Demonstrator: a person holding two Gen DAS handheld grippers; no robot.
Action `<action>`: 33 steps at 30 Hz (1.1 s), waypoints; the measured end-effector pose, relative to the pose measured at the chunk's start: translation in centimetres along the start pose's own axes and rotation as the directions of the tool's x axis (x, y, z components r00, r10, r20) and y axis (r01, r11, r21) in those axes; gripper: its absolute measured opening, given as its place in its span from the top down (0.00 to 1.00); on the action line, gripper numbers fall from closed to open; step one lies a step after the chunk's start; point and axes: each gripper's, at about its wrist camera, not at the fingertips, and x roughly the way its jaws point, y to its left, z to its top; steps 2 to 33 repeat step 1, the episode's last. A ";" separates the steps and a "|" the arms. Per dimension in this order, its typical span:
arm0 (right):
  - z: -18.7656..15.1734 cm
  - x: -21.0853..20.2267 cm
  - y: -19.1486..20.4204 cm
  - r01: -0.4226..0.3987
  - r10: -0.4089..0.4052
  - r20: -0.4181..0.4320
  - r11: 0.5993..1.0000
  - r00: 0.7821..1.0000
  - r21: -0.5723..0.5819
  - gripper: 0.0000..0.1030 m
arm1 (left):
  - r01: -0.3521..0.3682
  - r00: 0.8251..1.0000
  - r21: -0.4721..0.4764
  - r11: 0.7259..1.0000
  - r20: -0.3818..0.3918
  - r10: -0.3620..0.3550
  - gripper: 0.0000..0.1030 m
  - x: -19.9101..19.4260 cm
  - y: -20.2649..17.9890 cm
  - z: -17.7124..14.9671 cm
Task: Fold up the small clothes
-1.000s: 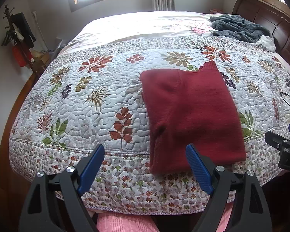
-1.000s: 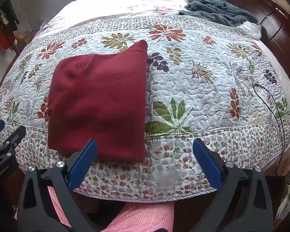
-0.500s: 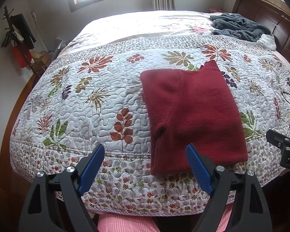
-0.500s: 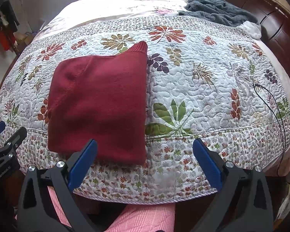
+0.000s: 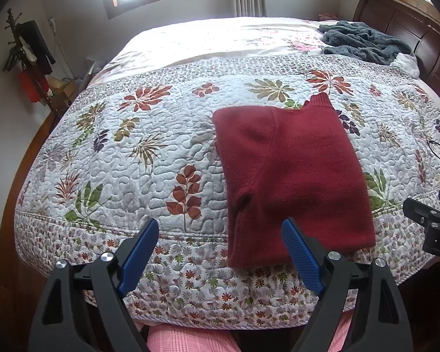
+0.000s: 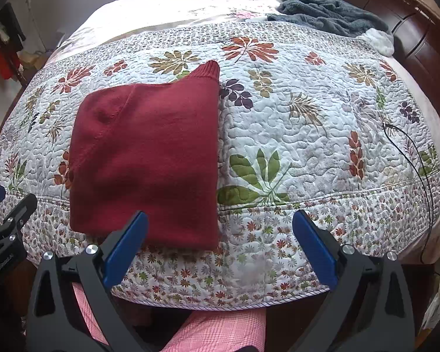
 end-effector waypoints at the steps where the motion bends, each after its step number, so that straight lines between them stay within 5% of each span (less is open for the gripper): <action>1: 0.0 0.0 0.0 -0.003 0.003 -0.002 1.000 1.000 0.002 0.05 | -0.001 1.000 0.001 1.000 0.001 0.001 0.16 0.0 0.0 0.0; 33: 0.0 0.0 0.0 -0.003 0.003 -0.002 1.000 1.000 0.002 0.05 | -0.001 1.000 0.001 1.000 0.001 0.001 0.16 0.0 0.0 0.0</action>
